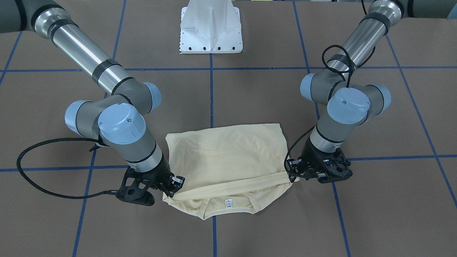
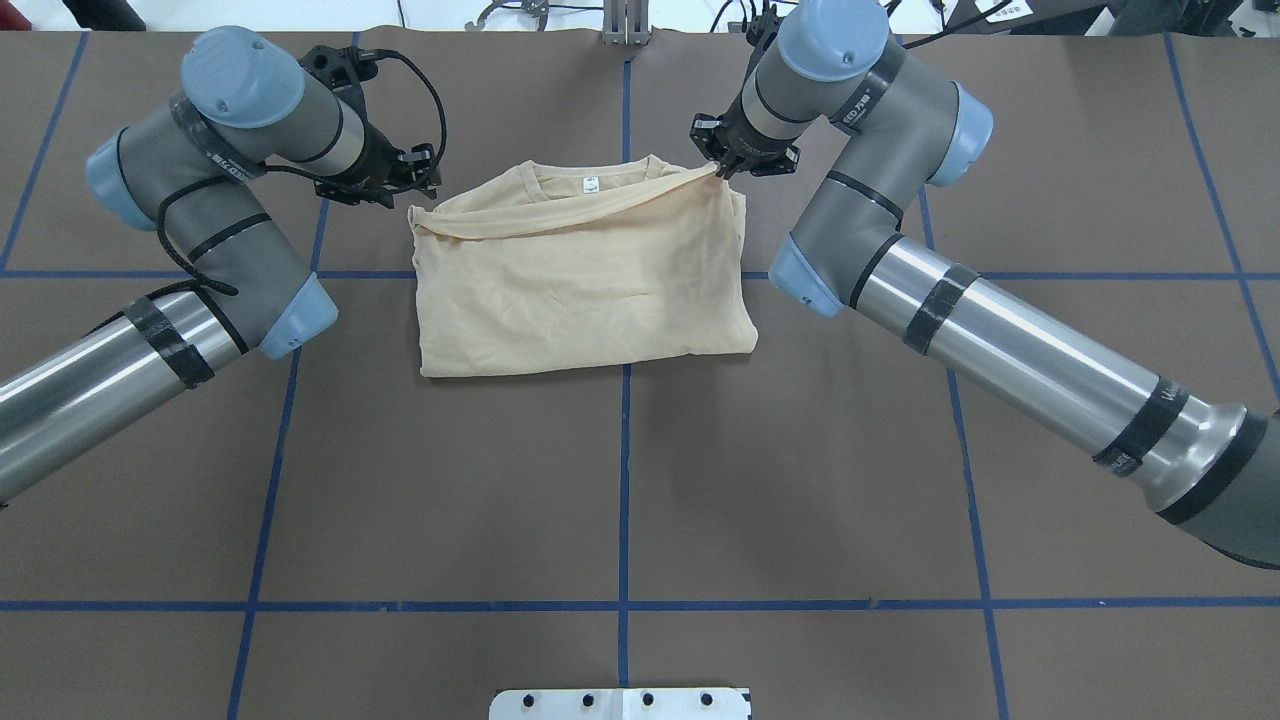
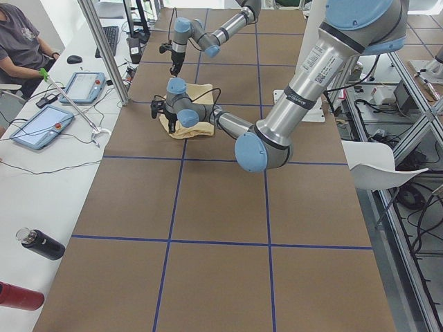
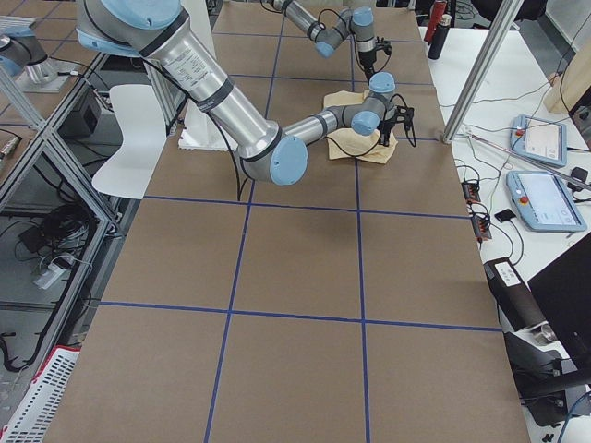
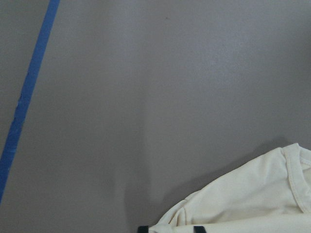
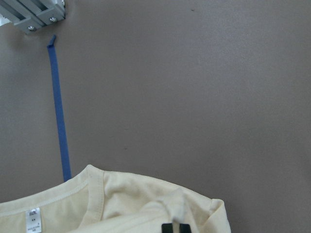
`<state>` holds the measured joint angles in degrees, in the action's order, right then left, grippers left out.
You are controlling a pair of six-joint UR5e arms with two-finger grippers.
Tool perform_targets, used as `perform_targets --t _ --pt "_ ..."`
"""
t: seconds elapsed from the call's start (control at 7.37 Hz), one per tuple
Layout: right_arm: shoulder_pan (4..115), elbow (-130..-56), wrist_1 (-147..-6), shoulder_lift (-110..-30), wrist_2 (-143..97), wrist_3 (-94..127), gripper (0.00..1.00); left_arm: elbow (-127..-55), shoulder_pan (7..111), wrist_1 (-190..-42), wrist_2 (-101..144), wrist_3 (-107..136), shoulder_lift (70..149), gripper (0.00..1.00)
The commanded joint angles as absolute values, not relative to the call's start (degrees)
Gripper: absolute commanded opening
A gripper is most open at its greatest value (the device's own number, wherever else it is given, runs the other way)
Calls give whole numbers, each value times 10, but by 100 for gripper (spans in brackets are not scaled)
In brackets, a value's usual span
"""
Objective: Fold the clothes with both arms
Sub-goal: 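Open both grippers and lift them off the folded shirt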
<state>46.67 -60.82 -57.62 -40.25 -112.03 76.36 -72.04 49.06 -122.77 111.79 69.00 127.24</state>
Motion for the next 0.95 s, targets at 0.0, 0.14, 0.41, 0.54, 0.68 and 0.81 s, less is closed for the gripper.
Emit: perform_targets --t 0.0,0.14,0.41,0.54,0.68,0.81 --pt "471 -613 -534 -420 -1130 764 100 -746 494 -1223 1114 689 1267 99" --pt "474 -654 -534 -444 -1137 766 100 -772 497 -1202 1114 689 1261 99" --pt "471 -755 -541 -519 -1178 778 100 -822 497 -1162 1115 688 1249 99" --pt "462 -784 -541 -546 -1183 817 100 -832 497 -1162 1116 688 1245 99" --pt "459 -819 -541 -576 -1183 850 100 -834 497 -1162 1116 688 1244 99" --pt "443 -841 -541 -604 -1173 881 100 -834 497 -1162 1117 687 1243 99"
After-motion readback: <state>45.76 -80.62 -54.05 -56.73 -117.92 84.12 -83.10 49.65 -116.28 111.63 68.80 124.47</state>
